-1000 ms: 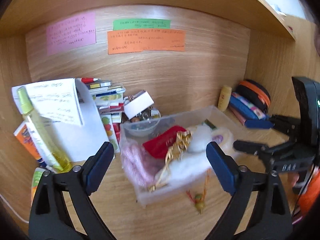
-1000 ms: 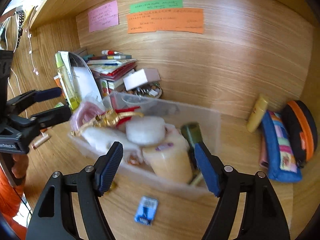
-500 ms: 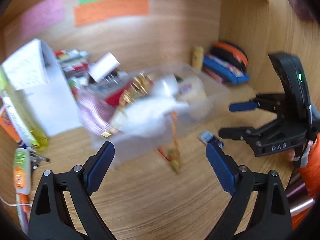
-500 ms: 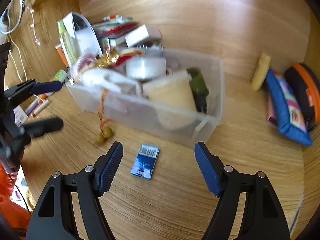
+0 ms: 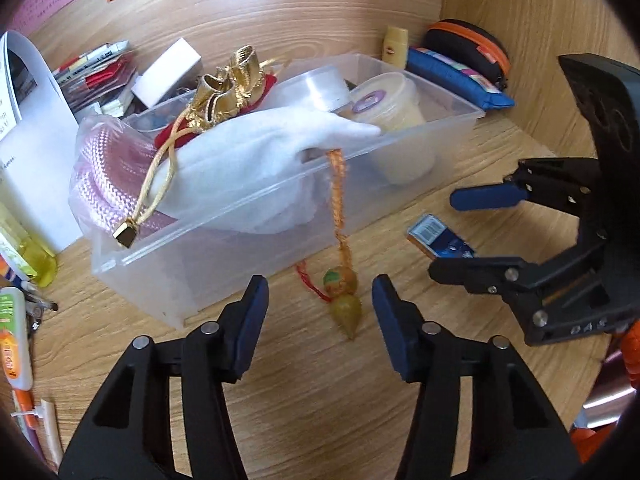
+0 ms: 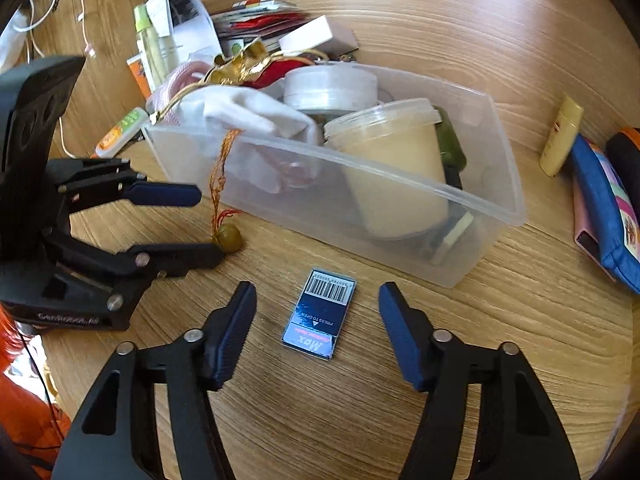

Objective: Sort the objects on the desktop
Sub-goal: 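Grasp the orange-cord bead charm with left tool while right tool grasps blue card, then carry bead charm and blue card over the clear box and lower them in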

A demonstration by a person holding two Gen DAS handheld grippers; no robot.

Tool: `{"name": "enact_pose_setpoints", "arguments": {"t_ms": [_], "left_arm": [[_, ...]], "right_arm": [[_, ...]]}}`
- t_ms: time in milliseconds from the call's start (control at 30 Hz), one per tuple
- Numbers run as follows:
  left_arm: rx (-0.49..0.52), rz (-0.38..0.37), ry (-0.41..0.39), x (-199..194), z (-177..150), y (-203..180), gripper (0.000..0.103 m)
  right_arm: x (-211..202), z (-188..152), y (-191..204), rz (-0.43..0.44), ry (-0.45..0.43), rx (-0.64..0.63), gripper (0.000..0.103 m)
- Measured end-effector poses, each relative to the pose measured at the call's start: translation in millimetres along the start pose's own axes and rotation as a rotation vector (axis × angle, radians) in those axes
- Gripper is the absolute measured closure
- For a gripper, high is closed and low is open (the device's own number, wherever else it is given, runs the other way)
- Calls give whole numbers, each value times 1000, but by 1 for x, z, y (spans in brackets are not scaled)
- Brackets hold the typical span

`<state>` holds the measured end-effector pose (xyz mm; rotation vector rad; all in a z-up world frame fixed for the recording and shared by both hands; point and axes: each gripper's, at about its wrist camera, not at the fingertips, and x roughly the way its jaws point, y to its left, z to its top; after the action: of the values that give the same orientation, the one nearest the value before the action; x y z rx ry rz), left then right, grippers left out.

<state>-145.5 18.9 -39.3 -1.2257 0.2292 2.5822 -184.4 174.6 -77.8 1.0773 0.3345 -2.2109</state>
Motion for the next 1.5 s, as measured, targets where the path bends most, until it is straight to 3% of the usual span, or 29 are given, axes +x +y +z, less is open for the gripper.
{"name": "enact_pose_setpoints", "arguments": {"t_ms": [100, 233, 433, 633, 1033, 1333, 1500], "left_arm": [[-1, -17, 11, 5, 0, -1, 54], [-5, 29, 24, 11, 1, 0, 71], [2, -18, 48, 14, -1, -2, 80], [-42, -51, 27, 8, -2, 7, 80], [-58, -124, -53, -31, -2, 0, 80], [-29, -165, -137, -57, 21, -13, 80], [-39, -144, -132, -51, 34, -6, 80]], "right_arm": [[5, -2, 0, 4, 25, -4, 56], [7, -4, 1, 2, 31, -19, 62], [7, -6, 3, -6, 18, -38, 78], [0, -8, -2, 15, 0, -6, 78], [-47, -4, -19, 21, -133, 76, 78], [-74, 10, -28, -11, -212, 98, 78], [-76, 19, -35, -24, -233, 103, 78]]}}
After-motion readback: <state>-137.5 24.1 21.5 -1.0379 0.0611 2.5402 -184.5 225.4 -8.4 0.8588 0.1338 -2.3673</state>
